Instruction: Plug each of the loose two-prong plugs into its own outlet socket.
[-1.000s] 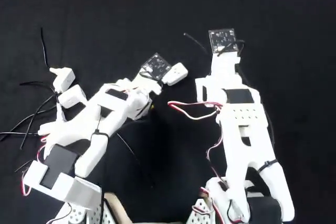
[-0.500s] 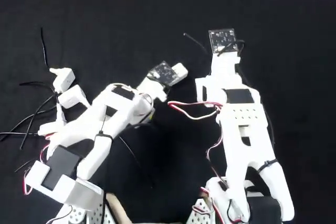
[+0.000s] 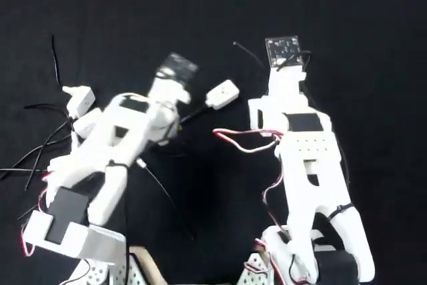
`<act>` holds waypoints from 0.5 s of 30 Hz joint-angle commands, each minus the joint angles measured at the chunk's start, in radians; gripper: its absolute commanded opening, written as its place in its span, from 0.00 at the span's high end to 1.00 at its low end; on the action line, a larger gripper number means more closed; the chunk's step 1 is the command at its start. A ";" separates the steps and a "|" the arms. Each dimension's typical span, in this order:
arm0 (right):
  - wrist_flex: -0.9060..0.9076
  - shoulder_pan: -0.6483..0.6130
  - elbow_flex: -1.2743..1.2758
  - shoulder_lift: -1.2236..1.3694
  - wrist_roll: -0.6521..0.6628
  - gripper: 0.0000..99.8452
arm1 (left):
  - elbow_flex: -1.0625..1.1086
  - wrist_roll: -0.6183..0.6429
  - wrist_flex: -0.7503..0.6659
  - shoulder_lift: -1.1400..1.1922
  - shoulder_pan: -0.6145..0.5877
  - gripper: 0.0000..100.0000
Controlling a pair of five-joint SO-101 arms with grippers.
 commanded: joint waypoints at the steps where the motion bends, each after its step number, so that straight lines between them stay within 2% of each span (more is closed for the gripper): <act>1: -0.020 0.011 -0.065 0.002 -0.005 0.99 | -0.019 0.009 -0.106 0.017 -0.022 0.68; 5: -0.020 0.011 -0.064 0.002 -0.005 0.99 | -0.067 -0.014 -0.150 0.141 -0.010 0.69; 10: -0.026 0.011 -0.050 0.001 -0.005 0.99 | -0.249 -0.005 0.049 0.245 -0.008 0.69; 15: -0.026 -0.015 -0.044 0.001 -0.005 0.99 | -0.358 -0.012 0.167 0.333 -0.007 0.69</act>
